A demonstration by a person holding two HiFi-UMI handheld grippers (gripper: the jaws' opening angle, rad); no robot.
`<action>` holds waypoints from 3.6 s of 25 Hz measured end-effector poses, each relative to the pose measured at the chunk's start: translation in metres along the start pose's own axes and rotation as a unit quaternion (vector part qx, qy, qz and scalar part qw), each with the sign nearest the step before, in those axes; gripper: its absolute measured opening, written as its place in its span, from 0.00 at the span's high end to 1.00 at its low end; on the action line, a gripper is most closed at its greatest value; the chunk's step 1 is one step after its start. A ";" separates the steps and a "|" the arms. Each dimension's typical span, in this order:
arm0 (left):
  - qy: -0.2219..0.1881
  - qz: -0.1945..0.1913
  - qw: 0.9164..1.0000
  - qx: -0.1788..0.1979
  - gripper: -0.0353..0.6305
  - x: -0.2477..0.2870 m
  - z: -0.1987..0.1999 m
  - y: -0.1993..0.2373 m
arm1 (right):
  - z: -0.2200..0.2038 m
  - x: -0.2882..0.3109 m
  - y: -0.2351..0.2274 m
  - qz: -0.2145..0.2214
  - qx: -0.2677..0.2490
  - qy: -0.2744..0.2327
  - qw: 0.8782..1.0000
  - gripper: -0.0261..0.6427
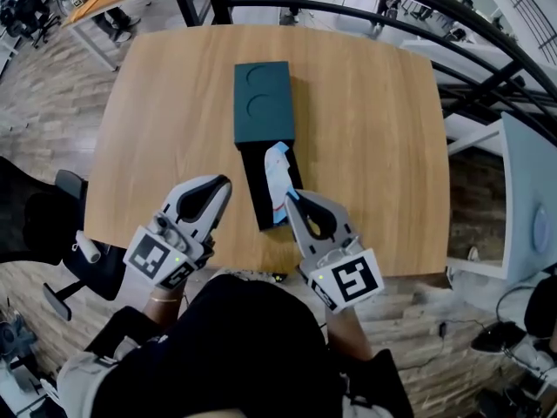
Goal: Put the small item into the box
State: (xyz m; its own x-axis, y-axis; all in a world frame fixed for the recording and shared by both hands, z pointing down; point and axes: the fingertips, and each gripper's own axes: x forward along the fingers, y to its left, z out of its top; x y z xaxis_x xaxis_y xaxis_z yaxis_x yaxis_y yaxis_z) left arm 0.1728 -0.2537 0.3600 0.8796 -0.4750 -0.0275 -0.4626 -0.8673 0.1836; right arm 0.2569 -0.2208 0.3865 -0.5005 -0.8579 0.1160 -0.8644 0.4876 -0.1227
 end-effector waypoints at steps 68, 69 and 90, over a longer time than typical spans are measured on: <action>0.029 0.066 0.997 -0.028 0.90 0.024 -0.052 0.106 | -0.169 0.108 -0.021 0.116 -0.126 0.250 0.953 0.92; 0.027 0.066 0.997 -0.028 0.90 0.023 -0.052 0.105 | -0.170 0.107 -0.020 0.118 -0.126 0.251 0.953 0.92; 0.057 0.084 0.995 -0.010 0.90 0.002 -0.059 0.102 | -0.169 0.101 -0.012 0.113 -0.122 0.254 0.953 0.92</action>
State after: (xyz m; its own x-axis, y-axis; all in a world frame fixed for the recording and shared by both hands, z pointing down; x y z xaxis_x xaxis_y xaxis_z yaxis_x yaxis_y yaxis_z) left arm 0.1339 -0.3342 0.4368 0.7971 -0.5924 0.1173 -0.6034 -0.7732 0.1953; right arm 0.2084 -0.2865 0.5660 -0.5804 -0.5686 0.5830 -0.6868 0.7264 0.0247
